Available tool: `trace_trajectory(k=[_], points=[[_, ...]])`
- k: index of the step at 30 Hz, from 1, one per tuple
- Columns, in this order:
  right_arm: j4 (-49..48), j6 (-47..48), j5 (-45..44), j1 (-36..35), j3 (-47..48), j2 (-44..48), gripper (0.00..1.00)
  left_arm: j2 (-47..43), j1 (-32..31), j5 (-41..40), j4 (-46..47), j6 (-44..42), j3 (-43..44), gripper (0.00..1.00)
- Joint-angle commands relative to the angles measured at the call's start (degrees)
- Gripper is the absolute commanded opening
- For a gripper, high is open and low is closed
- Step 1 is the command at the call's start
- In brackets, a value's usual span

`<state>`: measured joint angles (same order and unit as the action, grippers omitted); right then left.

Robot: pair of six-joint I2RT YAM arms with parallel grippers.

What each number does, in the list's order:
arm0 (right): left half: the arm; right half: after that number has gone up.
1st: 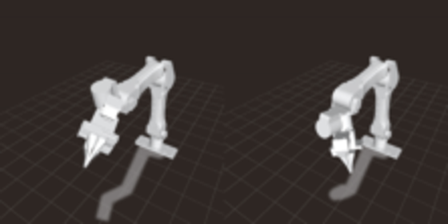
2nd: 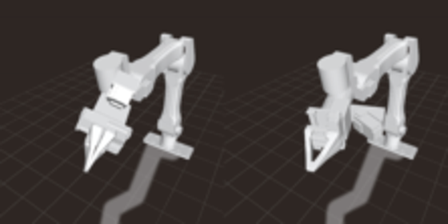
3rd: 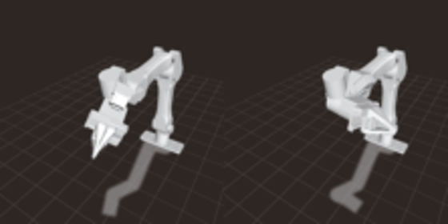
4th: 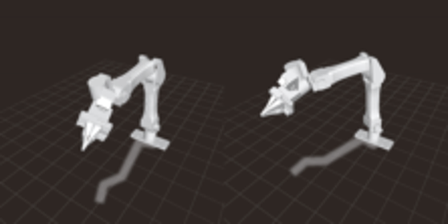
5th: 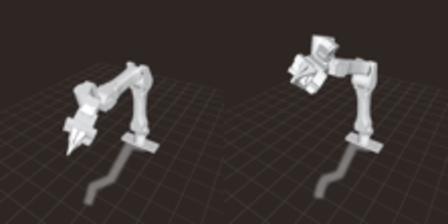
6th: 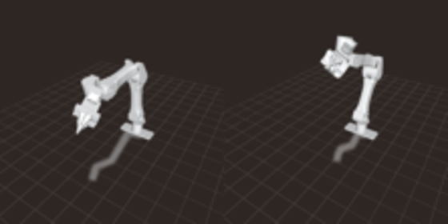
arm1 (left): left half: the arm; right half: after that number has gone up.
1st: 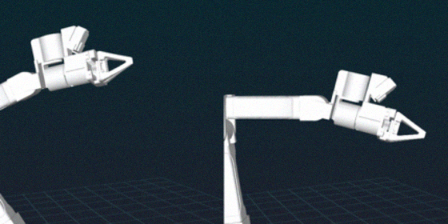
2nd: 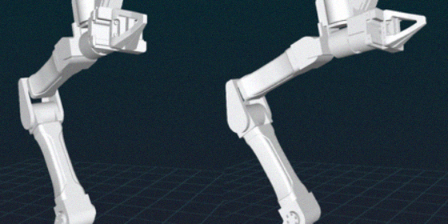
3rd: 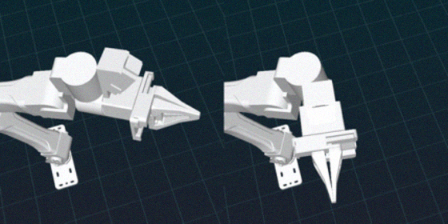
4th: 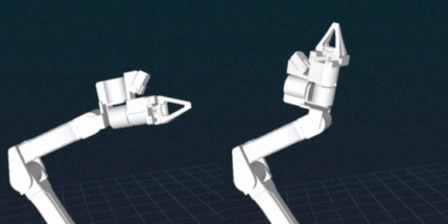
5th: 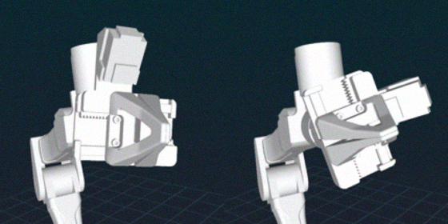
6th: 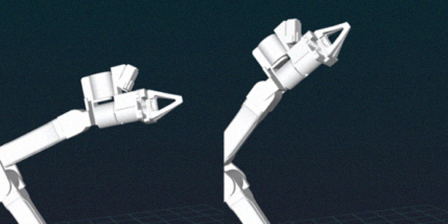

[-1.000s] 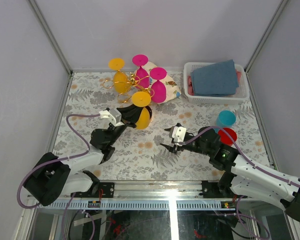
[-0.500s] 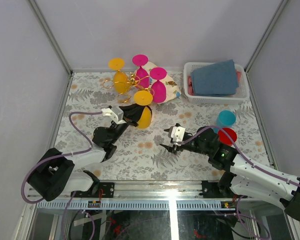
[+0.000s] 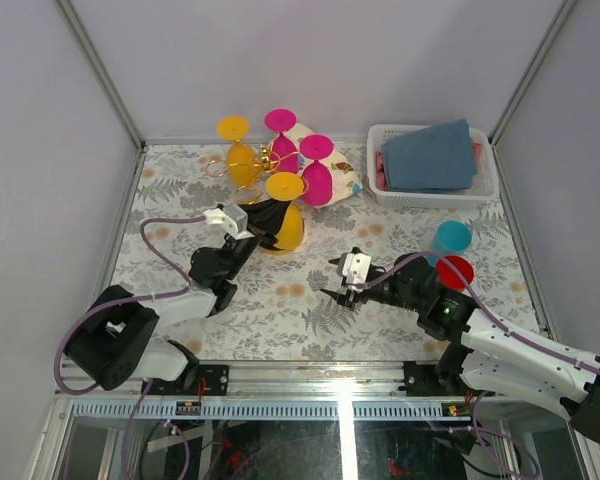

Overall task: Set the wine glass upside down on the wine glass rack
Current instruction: Turn the wine glass upside down at the wine rack.

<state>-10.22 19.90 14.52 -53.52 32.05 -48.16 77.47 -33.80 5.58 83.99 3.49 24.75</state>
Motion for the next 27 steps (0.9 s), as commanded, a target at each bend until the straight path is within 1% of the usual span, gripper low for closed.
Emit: trace_trajectory(k=[1, 18, 27], points=[[-1.13, -0.78, 0.07, -0.36, 1.96, 0.96, 0.68, 0.29, 1.62, -2.73, 5.82, 0.03, 1.28, 0.00], [-0.31, -0.74, 0.02, -0.31, 2.14, 0.79, 0.68, 6.14, 3.72, -0.91, 6.89, 2.47, 4.70, 0.00], [-0.69, -0.71, -0.33, -0.30, 1.76, 0.68, 0.70, 8.00, 4.15, 3.02, 6.05, 3.55, 6.81, 0.00]])
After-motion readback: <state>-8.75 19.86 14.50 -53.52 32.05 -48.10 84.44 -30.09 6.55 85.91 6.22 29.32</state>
